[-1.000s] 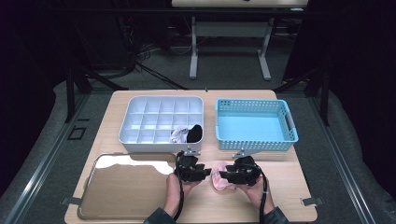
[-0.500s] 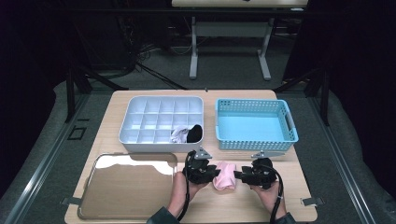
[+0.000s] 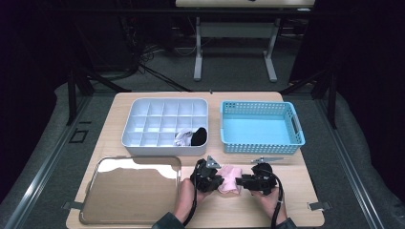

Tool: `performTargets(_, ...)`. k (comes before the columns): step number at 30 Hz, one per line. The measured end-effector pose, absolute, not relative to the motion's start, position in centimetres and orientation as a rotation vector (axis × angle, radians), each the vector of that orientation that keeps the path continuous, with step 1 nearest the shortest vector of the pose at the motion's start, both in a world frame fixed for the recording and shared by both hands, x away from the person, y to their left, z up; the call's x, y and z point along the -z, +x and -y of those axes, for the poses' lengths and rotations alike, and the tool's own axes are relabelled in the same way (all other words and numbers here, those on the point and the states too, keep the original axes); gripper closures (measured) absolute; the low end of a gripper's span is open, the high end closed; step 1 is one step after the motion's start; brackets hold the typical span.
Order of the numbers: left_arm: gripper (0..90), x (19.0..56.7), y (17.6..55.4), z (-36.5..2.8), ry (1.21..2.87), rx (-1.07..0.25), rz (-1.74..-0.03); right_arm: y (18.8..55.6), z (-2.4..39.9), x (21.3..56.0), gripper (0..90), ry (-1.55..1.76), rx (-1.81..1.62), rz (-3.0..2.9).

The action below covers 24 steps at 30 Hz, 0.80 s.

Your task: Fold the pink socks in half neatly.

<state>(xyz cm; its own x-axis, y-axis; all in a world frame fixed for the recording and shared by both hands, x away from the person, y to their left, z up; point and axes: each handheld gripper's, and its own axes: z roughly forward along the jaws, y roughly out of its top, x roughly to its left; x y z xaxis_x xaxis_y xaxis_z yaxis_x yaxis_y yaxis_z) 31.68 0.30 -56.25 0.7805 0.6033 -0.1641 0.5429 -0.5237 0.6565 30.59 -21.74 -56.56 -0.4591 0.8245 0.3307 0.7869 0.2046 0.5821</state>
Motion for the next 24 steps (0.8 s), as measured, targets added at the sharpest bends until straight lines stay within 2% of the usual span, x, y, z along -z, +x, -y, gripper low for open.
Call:
performTargets(3,82.8,56.43,31.69,-0.25,2.243,-0.115,-0.855,30.6,21.63,56.66,65.1,1.605,-1.096,-2.399)
performTargets(6,84.5,56.7,31.75,-0.27,2.242,-0.115,-0.859,30.56,21.45,57.06,73.1,1.597,-1.087,-2.406)
performTargets(12,86.4,56.91,31.82,-0.44,2.228,-0.11,-0.864,30.52,21.45,57.25,81.5,1.589,-1.109,-2.409)
performTargets(24,87.1,57.03,31.79,-0.61,2.219,-0.114,-0.872,30.18,21.98,56.94,85.0,1.605,-1.226,-2.39)
